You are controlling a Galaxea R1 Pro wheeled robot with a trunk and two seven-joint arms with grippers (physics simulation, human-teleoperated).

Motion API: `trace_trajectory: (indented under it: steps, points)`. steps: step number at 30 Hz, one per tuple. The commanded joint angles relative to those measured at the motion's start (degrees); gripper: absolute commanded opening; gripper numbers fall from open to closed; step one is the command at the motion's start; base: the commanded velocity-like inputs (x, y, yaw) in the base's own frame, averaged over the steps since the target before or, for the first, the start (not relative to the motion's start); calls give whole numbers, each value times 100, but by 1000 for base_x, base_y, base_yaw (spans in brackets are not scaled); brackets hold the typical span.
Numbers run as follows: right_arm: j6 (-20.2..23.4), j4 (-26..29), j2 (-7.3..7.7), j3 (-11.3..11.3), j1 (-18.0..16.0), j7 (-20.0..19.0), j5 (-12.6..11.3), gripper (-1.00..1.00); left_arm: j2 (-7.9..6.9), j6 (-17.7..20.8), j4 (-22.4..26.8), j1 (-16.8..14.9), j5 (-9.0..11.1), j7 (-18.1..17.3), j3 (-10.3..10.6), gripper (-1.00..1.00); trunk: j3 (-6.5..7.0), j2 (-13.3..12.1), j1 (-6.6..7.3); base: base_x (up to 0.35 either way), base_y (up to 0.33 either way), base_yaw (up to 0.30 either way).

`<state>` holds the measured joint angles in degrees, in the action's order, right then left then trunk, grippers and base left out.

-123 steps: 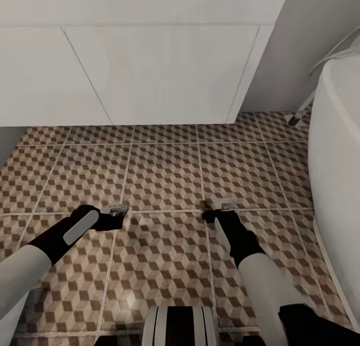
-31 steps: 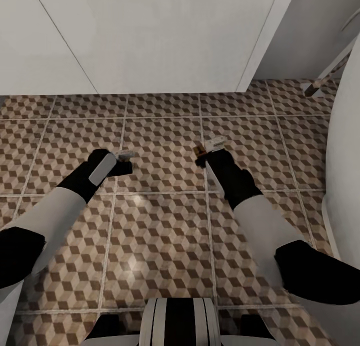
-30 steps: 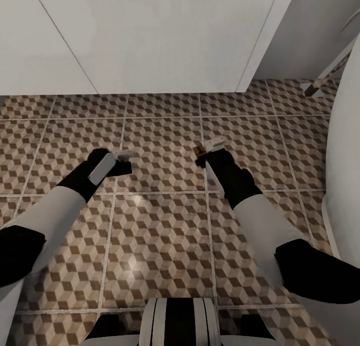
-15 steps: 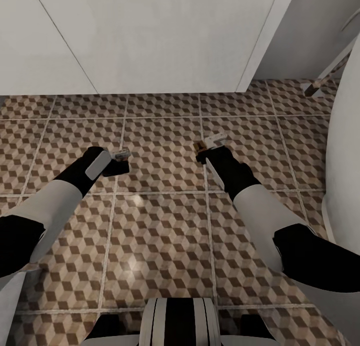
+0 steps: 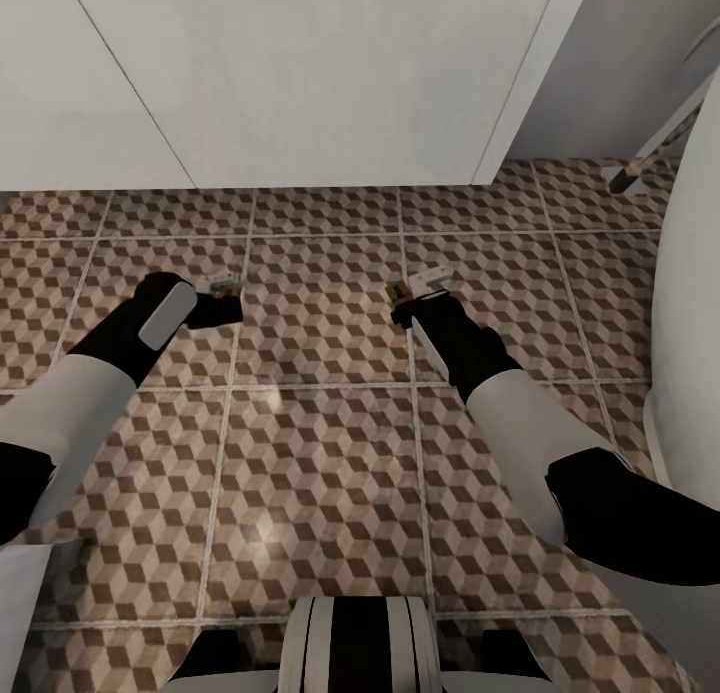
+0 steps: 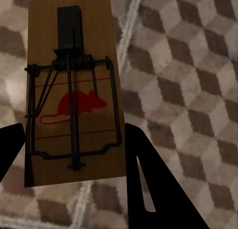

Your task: Take the four mousetraps from the cabinet in the bathroom and place them on the bathroom floor. Make sure all four end up on the same floor surface, and ensure that at least two of them are either under or directly next to the same bathroom sink.

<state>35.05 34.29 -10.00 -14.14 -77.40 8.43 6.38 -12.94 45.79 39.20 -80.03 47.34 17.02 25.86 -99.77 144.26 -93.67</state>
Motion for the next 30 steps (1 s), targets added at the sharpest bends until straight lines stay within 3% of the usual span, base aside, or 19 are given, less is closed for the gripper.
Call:
trace_trajectory:
  steps: [1,11,30]
  points:
    - [34,14,0,-17,-3,18,39,-100,-23,14,36,-4,44,56,38,-100,-3,1,1,0,0,0]
    - [11,61,0,-19,-3,-313,53,-100,-117,17,230,-13,54,56,70,-100,-3,1,1,0,0,0]
    - [11,69,0,-10,-3,-325,65,-100,-121,18,237,-13,51,56,77,-100,-3,1,1,0,0,0]
